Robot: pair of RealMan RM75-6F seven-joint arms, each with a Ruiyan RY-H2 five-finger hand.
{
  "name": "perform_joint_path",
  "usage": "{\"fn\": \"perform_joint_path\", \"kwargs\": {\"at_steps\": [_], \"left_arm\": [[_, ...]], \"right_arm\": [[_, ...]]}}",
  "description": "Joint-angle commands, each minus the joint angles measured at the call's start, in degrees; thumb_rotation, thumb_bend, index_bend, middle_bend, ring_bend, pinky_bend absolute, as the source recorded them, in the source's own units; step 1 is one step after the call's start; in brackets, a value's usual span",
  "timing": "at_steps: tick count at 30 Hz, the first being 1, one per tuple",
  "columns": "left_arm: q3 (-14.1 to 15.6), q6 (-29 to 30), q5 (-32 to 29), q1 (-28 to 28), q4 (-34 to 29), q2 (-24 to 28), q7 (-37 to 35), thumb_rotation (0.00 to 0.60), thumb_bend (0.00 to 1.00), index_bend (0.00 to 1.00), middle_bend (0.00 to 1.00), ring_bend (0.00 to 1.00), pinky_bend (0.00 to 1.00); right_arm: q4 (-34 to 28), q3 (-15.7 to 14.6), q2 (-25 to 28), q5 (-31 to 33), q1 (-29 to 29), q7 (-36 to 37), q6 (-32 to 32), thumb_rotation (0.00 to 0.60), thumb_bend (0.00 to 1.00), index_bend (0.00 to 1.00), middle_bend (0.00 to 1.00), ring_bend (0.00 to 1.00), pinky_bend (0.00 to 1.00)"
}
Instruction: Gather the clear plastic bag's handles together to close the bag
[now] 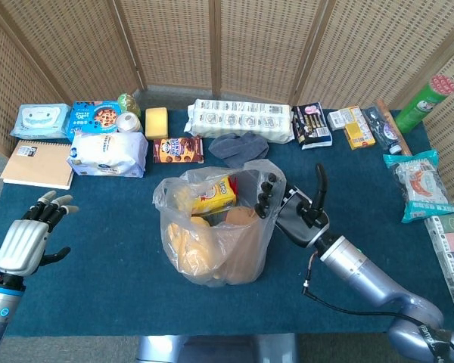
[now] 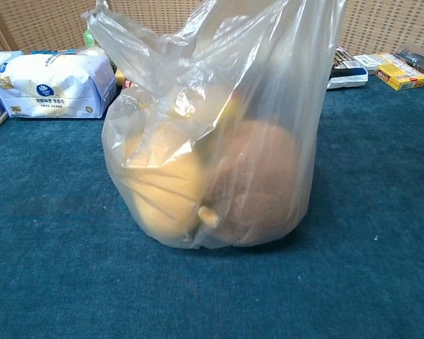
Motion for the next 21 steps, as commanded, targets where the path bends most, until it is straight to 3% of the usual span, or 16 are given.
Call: {"fn": "perform_joint_path", "kwargs": {"at_steps": [1, 3, 8, 14, 21], "left_arm": [[-0.08, 0.1, 0.33, -0.18, 0.11, -0.25, 0.08, 0.6, 0.08, 0.26, 0.19, 0.09, 0.25], [-0.25, 0.44, 0.96, -0.39, 0.45, -0.63, -0.07, 0.6, 0.08, 0.26, 0.19, 0.09, 0.25], [-0.91, 1.96, 3.22, -0.95, 1.96, -1.71, -2.37, 0.6, 0.08, 0.26, 0.19, 0.11, 0.25], [-2.25, 2.51, 5.33, -2.75, 4.22, -2.75, -6.63, 0.6, 0.08, 0.26, 0.2, 0.12, 0.25], [-5.87, -0.03, 6.66, -8.4, 7.22, -4.32, -10.79, 0.6, 0.09, 0.26, 0.2, 0.12, 0.26]], "right_arm": [[-1.92, 1.15, 2.26, 1.44, -0.24, -0.57, -0.13, 0.327, 0.18, 0.54, 0.64, 0.68, 0.67], [-3.33, 1.81, 3.72, 2.53, -0.36, -1.22, -0.52, 0.385, 0.19, 0.55, 0.65, 0.7, 0.69], [-6.29, 2.67, 6.56, 6.63, -0.28, -2.71, -3.53, 0.457, 0.2, 0.58, 0.68, 0.71, 0.7], [-8.47, 3.39, 7.24, 9.43, -0.43, -5.87, -5.77, 0.457, 0.2, 0.58, 0.69, 0.71, 0.7], [-10.69, 5.0, 7.36, 11.05, -1.51, -8.58, -6.55, 0.468, 0.2, 0.58, 0.69, 0.71, 0.71]]}}
